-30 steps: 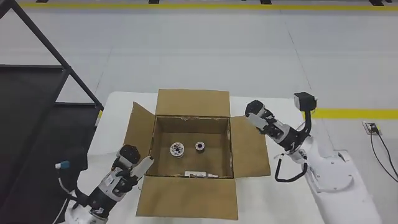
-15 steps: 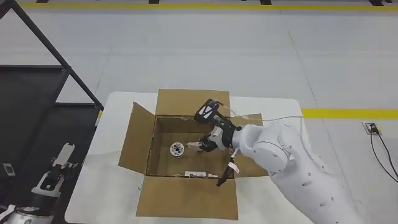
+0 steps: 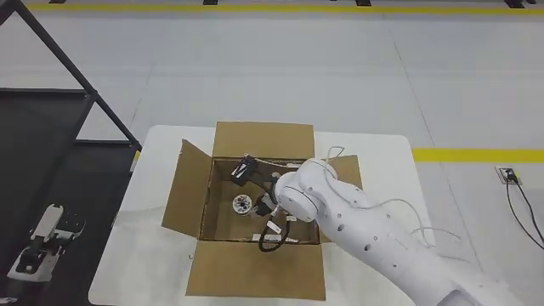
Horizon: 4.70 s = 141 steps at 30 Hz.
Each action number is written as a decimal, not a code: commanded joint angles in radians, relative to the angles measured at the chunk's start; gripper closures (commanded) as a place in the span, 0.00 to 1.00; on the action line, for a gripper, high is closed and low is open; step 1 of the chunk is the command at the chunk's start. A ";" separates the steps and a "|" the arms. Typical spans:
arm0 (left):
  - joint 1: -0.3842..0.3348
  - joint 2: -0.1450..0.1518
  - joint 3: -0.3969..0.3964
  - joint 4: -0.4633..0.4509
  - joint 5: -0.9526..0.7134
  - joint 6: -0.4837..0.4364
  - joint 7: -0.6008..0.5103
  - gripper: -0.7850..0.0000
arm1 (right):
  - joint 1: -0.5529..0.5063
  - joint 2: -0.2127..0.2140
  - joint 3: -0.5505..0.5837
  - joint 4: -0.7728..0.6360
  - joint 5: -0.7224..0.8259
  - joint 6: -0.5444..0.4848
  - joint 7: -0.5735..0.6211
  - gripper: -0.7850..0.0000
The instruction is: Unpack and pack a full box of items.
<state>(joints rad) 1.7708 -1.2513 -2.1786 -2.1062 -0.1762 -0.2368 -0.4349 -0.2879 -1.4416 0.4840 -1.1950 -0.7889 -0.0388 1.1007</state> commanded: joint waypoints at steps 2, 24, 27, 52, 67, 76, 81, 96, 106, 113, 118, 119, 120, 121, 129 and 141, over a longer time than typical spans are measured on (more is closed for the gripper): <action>0.000 0.000 0.000 0.000 0.000 0.000 0.000 0.00 | 0.020 -0.037 -0.035 0.087 0.009 0.008 -0.025 0.00; 0.000 0.000 0.000 0.000 0.000 0.000 0.000 0.00 | 0.067 -0.228 -0.106 0.588 0.014 0.011 -0.157 0.23; 0.000 0.000 0.000 0.000 0.000 0.000 0.000 0.00 | 0.068 -0.244 -0.103 0.626 0.018 -0.002 -0.171 0.51; 0.000 0.000 0.000 0.000 0.000 0.000 0.000 0.00 | 0.091 -0.238 0.002 0.517 0.000 -0.129 -0.174 1.00; 0.000 0.000 0.000 0.000 0.000 0.000 0.000 0.00 | -0.326 0.007 0.397 -0.412 -0.472 0.139 -0.016 1.00; 0.000 0.000 0.000 0.000 0.000 0.000 0.000 0.00 | -0.592 0.069 0.712 -0.753 -0.713 0.260 0.002 1.00; 0.000 0.000 0.000 0.000 0.000 0.000 0.000 0.00 | -0.629 0.079 0.822 -0.723 -0.743 0.261 0.045 1.00; 0.000 0.000 0.000 0.000 0.000 0.000 0.000 0.00 | -0.533 0.098 0.998 -0.217 -0.651 0.152 0.070 1.00; 0.000 0.000 0.000 0.000 0.000 0.000 0.000 0.00 | -0.471 0.097 0.955 -0.025 -0.669 0.099 0.044 1.00; 0.000 0.000 0.000 0.000 0.000 0.000 0.000 0.00 | -0.434 0.093 0.918 0.061 -0.694 0.105 0.040 1.00; 0.000 0.000 0.000 0.000 0.000 0.000 0.000 0.00 | -0.421 0.091 0.908 0.097 -0.691 0.114 0.026 0.72; 0.000 0.000 0.000 0.000 0.000 0.000 0.000 0.00 | -0.418 0.091 0.906 0.103 -0.691 0.113 0.023 0.67; 0.000 0.000 0.000 0.000 0.000 0.000 0.000 0.00 | -0.416 0.091 0.906 0.108 -0.690 0.112 0.022 0.55; 0.000 0.000 0.000 0.000 0.000 0.000 0.000 0.00 | -0.414 0.091 0.905 0.112 -0.688 0.110 0.021 0.52; 0.000 0.000 0.000 0.000 0.000 0.000 0.000 0.00 | -0.411 0.092 0.907 0.110 -0.673 0.104 0.022 0.02; 0.000 0.000 0.000 0.000 0.000 0.000 0.000 0.00 | -0.509 0.110 0.957 -0.311 -0.818 0.231 0.096 0.00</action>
<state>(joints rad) 1.7708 -1.2513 -2.1787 -2.1062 -0.1762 -0.2368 -0.4349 -0.7866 -1.3313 1.4431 -1.4458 -1.5893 0.1805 1.1865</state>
